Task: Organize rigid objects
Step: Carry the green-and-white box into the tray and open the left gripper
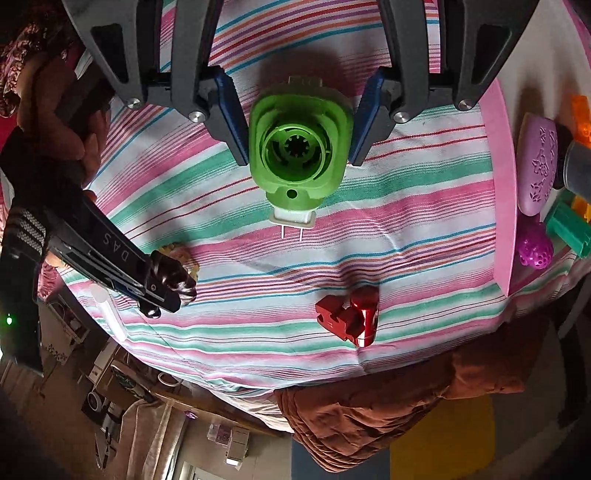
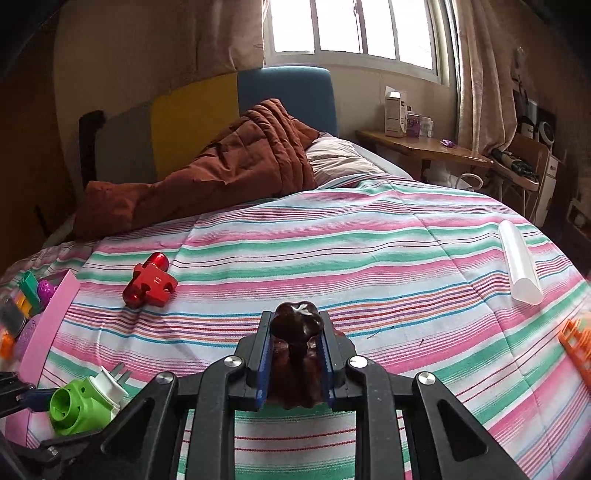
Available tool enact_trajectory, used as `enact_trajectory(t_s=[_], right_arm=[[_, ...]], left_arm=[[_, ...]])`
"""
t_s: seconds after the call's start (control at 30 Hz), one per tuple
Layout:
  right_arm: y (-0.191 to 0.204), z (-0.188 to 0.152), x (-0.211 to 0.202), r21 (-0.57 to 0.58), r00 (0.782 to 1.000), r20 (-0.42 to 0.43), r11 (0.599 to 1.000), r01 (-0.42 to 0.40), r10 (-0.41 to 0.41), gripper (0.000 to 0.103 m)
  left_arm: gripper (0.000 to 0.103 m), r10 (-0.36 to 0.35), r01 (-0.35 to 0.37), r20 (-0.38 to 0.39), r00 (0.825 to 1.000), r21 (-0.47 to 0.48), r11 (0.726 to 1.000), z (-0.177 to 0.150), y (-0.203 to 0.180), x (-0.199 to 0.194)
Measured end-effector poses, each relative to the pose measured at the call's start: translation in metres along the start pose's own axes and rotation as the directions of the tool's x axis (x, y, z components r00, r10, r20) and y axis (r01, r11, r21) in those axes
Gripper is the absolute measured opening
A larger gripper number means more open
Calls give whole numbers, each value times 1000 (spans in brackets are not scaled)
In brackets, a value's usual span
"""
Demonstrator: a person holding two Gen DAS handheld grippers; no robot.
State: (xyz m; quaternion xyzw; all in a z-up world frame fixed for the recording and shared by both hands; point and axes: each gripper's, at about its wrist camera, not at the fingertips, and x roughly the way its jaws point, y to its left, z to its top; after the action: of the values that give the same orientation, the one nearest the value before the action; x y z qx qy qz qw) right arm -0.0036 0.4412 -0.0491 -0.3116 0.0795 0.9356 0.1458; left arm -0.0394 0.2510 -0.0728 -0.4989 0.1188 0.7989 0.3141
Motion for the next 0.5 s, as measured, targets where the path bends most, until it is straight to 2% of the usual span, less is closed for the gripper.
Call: enact_trajectory(t_s=[0.17,0.33,0.5], right_arm=[[1,0,0,-6,1000,2,1000,7,-6,22],[3,-1,0,-15,1000,3,1000,11,-11,22],[4,-1,0,-22,1000,2,1000,11,-11,22]], left_arm=[[53,-26,30,61,998,-65,997,-11,21,-20],[53,-50,69,143,988,-133,989,-27,39,-52],[53,-20,50,197,980,-150,987,-47,54,-81]])
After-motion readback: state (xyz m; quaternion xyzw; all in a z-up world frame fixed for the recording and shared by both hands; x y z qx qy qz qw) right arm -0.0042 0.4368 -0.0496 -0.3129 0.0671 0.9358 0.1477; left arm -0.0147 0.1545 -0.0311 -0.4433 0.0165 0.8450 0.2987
